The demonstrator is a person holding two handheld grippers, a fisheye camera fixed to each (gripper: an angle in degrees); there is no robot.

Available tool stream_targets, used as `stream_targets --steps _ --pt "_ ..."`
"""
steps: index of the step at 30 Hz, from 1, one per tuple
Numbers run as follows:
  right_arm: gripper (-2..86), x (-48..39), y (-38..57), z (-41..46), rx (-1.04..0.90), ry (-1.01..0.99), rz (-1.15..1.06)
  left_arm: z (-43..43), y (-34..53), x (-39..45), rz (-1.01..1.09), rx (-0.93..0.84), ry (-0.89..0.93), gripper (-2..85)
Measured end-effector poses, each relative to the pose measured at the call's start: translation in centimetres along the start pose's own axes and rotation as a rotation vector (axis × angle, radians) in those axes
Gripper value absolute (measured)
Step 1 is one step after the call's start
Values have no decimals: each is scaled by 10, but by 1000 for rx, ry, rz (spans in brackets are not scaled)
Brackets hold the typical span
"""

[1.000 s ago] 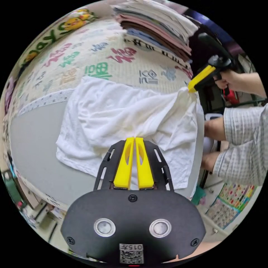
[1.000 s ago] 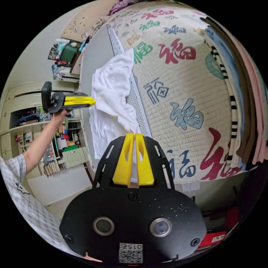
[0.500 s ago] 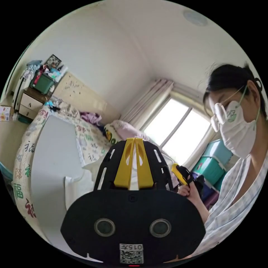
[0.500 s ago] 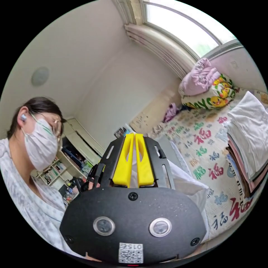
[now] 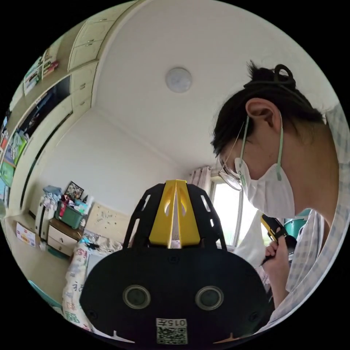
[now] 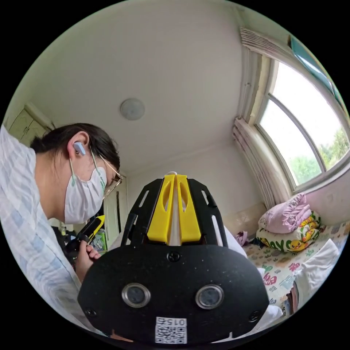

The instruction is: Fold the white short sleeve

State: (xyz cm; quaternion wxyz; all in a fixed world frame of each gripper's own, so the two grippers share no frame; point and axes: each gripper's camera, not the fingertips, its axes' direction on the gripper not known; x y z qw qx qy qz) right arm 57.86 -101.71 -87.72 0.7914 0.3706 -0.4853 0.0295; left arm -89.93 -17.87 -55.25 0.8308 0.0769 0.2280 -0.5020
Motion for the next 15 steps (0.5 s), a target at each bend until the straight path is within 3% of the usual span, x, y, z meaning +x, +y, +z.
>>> stream_targets --steps 2,7,11,15 --pt "-2 13 -2 13 -41 -8 -11 8 11 -10 -42 -104 94 -3" --pt "-2 68 -7 39 -129 38 -8 30 104 -16 -78 -691 463 76" --pt "-1 106 -16 48 -136 72 -39 38 133 2 -110 -782 569 132" --pt "-2 147 -29 59 -148 53 -56 55 147 16 -71 -734 601 148"
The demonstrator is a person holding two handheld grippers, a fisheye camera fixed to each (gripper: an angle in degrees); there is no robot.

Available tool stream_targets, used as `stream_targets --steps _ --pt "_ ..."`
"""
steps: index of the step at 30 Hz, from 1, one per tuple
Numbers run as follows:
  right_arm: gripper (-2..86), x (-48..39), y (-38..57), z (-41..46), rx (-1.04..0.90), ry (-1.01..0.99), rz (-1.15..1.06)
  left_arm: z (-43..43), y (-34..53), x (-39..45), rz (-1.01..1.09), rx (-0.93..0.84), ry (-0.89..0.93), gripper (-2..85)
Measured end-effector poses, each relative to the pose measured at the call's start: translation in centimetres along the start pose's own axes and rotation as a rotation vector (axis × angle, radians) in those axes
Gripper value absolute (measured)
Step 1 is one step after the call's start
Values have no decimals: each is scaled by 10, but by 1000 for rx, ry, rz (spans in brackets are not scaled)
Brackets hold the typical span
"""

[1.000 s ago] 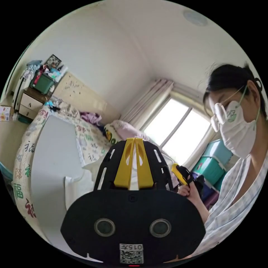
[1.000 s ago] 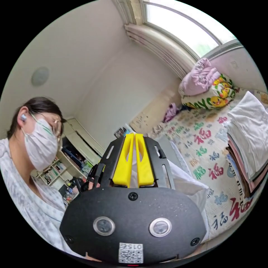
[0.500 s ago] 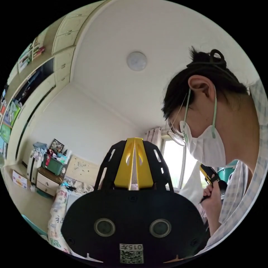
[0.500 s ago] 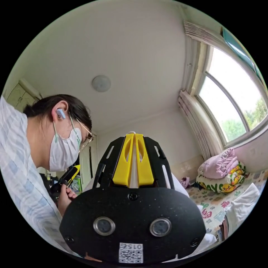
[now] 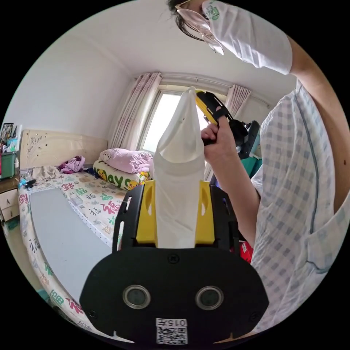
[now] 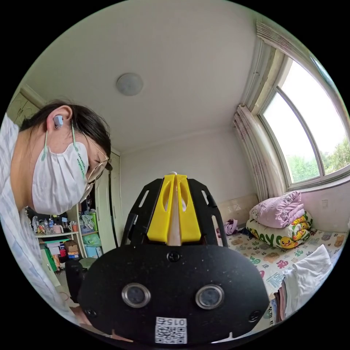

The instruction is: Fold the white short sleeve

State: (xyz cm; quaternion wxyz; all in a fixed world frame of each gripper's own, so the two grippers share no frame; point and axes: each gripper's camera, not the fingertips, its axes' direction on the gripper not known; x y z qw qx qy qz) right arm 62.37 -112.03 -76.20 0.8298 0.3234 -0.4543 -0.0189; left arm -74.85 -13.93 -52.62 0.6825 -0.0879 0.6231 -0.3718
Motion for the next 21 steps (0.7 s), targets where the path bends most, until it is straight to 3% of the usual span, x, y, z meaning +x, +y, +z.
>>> stream_targets --steps 5,8,11,15,21 --pt "-2 49 -18 7 -41 -31 -22 2 -6 -50 8 71 6 95" --pt "-2 75 -26 12 -67 -66 -4 12 -28 -71 55 -2 102 128" --pt "-2 98 -36 15 -87 -91 0 0 -50 -99 55 100 314 112" --pt "-1 127 -48 16 -98 -161 30 15 -86 -116 185 -86 245 85" --pt "-1 140 -65 14 -108 -191 -2 88 -105 -110 276 -236 399 147"
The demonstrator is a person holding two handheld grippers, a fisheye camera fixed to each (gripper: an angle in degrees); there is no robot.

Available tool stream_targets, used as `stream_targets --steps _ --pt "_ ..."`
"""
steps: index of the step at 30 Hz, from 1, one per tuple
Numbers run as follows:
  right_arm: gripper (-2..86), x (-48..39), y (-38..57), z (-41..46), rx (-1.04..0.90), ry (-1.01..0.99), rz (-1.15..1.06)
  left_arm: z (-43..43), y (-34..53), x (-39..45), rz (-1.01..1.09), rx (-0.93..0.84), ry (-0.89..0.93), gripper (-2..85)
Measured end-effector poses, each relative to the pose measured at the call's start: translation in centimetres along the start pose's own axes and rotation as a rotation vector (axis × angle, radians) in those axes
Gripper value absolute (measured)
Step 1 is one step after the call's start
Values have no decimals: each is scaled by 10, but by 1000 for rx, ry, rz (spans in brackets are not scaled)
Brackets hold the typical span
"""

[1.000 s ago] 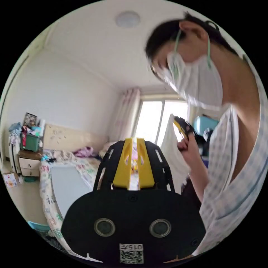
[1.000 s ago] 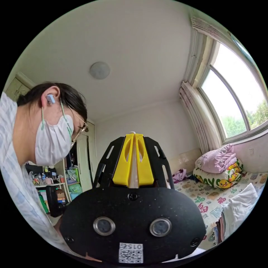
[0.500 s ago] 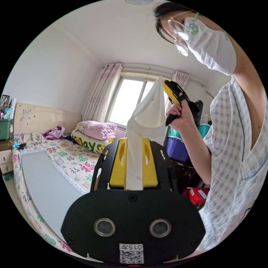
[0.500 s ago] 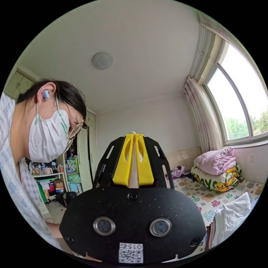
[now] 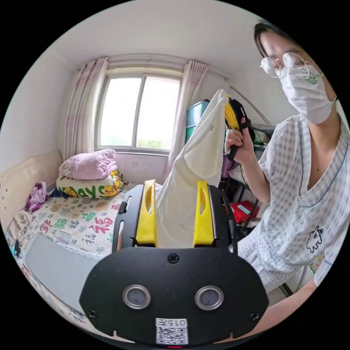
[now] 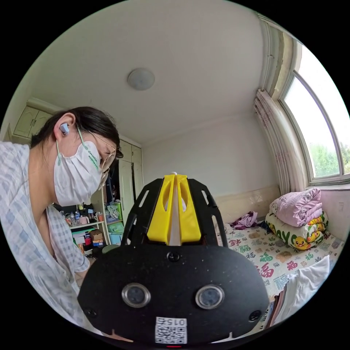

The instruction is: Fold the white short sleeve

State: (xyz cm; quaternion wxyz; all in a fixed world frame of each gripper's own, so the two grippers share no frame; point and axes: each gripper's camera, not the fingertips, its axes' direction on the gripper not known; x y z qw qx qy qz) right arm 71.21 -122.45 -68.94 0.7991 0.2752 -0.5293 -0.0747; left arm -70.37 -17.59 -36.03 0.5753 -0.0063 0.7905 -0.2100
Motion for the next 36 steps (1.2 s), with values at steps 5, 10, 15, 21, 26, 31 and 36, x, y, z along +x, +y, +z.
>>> stream_targets --steps 5,10,15,21,26,31,36 --pt "-1 3 -8 -9 -33 22 -53 39 3 0 -34 11 140 16" --pt "-1 10 1 -25 -85 70 -32 27 38 34 -121 281 35 5" --pt "-1 13 18 -34 -64 -21 46 71 38 32 -90 114 162 130" --pt "0 10 27 -44 -24 -131 103 105 23 38 5 83 455 110" --pt "1 -3 36 -56 -16 -51 144 70 36 56 -120 166 324 8" --pt "0 -33 56 -58 -3 23 149 -2 40 146 -189 341 -324 -4" --pt "-1 -98 74 -46 167 104 119 -26 34 244 -193 640 -751 -6"
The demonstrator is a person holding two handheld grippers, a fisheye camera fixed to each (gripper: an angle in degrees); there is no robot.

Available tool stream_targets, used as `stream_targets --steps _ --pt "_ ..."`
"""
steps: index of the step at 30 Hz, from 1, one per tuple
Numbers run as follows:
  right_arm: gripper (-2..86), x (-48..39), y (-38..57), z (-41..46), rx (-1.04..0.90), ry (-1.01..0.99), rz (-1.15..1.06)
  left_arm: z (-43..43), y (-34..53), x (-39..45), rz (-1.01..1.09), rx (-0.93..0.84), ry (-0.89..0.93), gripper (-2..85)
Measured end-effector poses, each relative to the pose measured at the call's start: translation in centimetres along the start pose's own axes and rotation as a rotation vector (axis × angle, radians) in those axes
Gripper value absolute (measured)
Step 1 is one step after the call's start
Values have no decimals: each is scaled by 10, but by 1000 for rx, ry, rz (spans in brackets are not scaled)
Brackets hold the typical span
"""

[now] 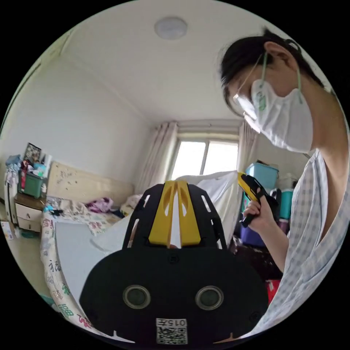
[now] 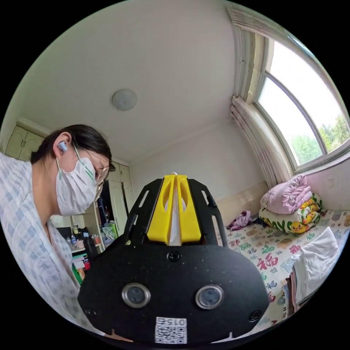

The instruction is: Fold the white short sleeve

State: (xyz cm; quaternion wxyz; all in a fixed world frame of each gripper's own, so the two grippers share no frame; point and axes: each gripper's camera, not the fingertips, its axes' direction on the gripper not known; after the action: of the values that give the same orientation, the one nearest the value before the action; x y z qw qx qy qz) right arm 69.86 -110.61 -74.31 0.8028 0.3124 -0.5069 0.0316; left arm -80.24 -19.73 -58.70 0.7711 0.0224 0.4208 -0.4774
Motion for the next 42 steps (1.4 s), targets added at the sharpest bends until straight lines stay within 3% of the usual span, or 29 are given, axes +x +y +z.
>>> stream_targets --steps 4,10,19,23,28,32,37,40,42 --pt "-1 -63 11 11 128 14 -90 -33 -17 44 74 204 -153 -7" --pt "-2 -148 24 31 207 35 -175 -55 -41 78 203 374 -255 -8" --pt "-3 -257 86 124 159 188 -410 -26 -46 74 339 364 -468 -7" --pt "-2 -247 152 218 -28 157 -367 15 -26 31 315 231 -540 -6" --pt "0 -193 291 362 -399 164 -269 116 52 -82 337 -130 -691 -4" --pt "6 -121 477 498 -769 150 -170 190 138 -193 239 -415 -712 -1" --pt "29 -46 699 620 -1240 77 68 259 284 -353 -65 -841 -709 19" --pt "63 -19 778 639 -1391 77 183 250 314 -392 -207 -815 -574 40" --pt "85 -24 811 631 -1438 42 163 235 321 -404 -259 -802 -598 55"
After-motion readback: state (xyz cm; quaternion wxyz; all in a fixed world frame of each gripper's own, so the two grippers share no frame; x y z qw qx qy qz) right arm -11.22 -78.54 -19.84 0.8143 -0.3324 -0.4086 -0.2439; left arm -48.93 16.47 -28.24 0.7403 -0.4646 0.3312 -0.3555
